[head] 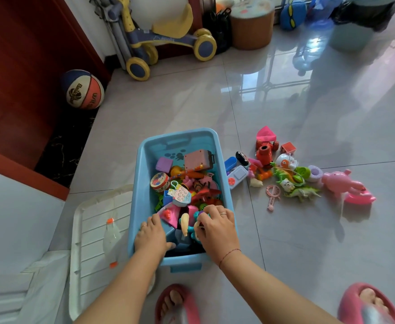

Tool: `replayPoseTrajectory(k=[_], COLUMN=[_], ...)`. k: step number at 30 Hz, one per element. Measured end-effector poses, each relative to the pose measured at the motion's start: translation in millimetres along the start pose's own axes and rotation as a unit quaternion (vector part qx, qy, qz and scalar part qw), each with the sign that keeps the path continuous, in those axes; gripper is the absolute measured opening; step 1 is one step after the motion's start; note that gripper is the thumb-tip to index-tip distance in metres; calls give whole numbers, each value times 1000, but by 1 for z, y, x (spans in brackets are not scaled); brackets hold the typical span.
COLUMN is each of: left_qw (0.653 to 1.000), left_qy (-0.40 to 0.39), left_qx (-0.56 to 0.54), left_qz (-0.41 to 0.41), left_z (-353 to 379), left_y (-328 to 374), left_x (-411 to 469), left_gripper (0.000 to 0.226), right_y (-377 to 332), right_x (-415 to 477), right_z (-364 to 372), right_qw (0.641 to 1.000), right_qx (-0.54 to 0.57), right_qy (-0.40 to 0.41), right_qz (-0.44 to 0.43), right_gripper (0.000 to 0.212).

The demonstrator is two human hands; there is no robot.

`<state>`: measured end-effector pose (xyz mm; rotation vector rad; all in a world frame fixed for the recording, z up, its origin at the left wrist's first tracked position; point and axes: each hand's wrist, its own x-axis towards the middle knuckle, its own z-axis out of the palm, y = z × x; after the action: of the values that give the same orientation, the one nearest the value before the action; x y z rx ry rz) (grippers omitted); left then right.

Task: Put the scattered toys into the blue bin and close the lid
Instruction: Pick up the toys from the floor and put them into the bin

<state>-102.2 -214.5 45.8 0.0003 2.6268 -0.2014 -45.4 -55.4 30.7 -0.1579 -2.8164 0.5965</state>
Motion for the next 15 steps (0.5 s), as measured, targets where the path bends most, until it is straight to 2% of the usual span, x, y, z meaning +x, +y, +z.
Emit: replayPoseTrajectory(k=[2,4,7,10,11,13,14,15], left_qw=[997,992,987,988,989,997,999,997], left_qy=[-70,-126,-143,-156,-143,-69,-20,31], left_qx=[8,-13,-77,-11,19,36,14,-33], left_qz=[9,18,19,16,16,-6,-30,-58], left_z=[0,6,13,9,6,1,-1,-3], left_y=[2,0,-6,-6,-2,5,7,8], left_x=[0,-4,-7,1,3,-1,-6,-13], left_gripper=[91,79,64,53,51,45,41,39], right_y=[1,3,3,0,0,2,4,8], right_x=[1,1,-1,-2,-2,-3,-4,-6], right_z=[-1,-1,0,0,-1,-4,-8,-13], right_qw=[1000,1000,999,999,1000,999,997,994], right_qx=[6,-6,-30,-27,-16,38,72,105], right_qy=[4,6,-3,-17,-20,-10,0,14], right_qz=[-5,-13,-15,-11,-10,-2,5,32], right_gripper=[5,7,10,15,16,10,4,8])
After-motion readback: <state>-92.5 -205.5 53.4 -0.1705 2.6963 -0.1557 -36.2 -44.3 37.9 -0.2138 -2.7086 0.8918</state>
